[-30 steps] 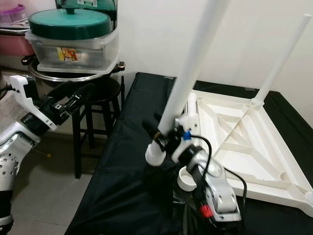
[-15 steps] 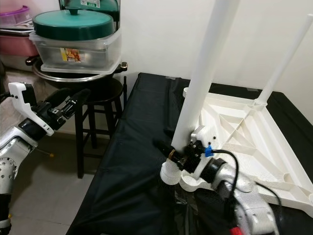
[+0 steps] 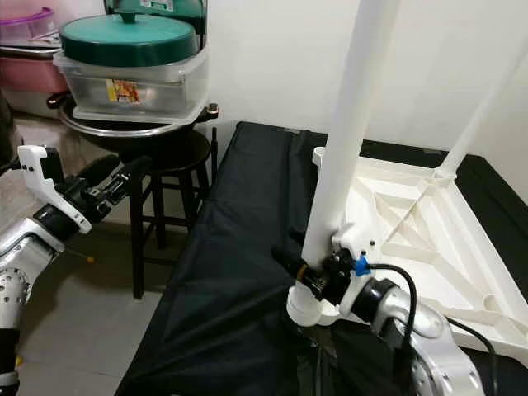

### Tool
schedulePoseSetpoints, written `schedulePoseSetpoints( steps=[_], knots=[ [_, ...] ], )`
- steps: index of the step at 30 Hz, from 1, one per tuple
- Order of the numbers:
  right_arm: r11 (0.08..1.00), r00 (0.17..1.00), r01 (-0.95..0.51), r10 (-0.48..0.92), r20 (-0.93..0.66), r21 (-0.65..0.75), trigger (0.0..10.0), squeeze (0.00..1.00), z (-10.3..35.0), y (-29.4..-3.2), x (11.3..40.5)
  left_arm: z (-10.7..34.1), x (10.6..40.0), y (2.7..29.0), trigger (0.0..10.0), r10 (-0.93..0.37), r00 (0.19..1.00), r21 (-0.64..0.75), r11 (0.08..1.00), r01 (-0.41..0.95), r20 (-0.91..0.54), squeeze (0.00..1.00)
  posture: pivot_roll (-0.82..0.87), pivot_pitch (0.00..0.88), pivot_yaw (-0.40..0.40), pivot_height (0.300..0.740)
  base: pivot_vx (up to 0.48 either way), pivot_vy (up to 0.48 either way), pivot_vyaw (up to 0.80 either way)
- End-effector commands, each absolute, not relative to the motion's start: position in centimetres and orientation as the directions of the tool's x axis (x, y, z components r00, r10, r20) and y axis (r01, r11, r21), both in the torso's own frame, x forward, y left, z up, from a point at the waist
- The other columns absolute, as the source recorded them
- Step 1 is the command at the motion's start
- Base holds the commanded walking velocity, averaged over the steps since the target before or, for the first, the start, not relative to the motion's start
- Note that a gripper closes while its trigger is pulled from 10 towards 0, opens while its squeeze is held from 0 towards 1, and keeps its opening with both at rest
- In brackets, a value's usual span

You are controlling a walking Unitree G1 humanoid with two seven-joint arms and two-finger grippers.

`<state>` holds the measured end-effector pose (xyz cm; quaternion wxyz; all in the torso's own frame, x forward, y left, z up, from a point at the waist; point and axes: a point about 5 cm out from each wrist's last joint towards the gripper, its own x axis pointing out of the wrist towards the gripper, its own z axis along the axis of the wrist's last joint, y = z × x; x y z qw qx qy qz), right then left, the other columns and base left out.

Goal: Building children table

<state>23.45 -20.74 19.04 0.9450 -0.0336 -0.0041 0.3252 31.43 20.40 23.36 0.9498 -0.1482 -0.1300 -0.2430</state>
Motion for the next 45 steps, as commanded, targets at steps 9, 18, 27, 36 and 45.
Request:
schedulePoseSetpoints(
  steps=[9, 18, 27, 36, 45],
  knots=[
    [0.865, 0.870, -0.487, 0.492, 0.010, -0.122, 0.0, 0.00, 19.9, -22.8, 23.3, 22.5, 31.6, 20.1, 10.0, -0.430, 0.854, -0.225, 0.837, 0.499, 0.294, 0.00, 0.00, 0.000, -0.042, 0.740, 0.000, 0.000, 0.00],
    [0.858, 0.860, -0.497, 0.507, 0.060, -0.130, 0.0, 0.00, 20.5, -21.4, 24.4, 22.0, 31.3, 19.4, 10.0, -0.474, 0.839, -0.168, 0.835, 0.525, 0.266, 0.00, 0.01, 0.000, -0.057, 0.740, 0.000, -0.207, 0.00],
    [0.864, 0.861, -0.493, 0.501, 0.088, -0.099, 0.0, 0.00, 20.4, -20.2, 25.7, 21.9, 31.3, 19.5, 10.0, -0.440, 0.853, -0.188, 0.846, 0.498, 0.282, 0.00, 0.02, 0.000, -0.062, 0.740, 0.000, -0.320, 0.00],
    [0.867, 0.862, -0.490, 0.498, 0.097, -0.094, 0.0, 0.00, 19.9, -19.1, 26.7, 21.7, 31.6, 19.7, 10.0, -0.412, 0.871, -0.179, 0.867, 0.465, 0.267, 0.00, 0.02, 0.000, -0.066, 0.740, 0.000, 0.000, 0.00],
    [0.854, 0.846, -0.516, 0.520, 0.116, -0.060, 0.0, 0.00, 19.3, -17.2, 28.3, 21.5, 32.0, 19.6, 10.0, -0.399, 0.880, -0.177, 0.876, 0.449, 0.257, 0.00, 0.03, 0.000, -0.071, 0.740, 0.000, 0.000, 0.00]
  ],
)
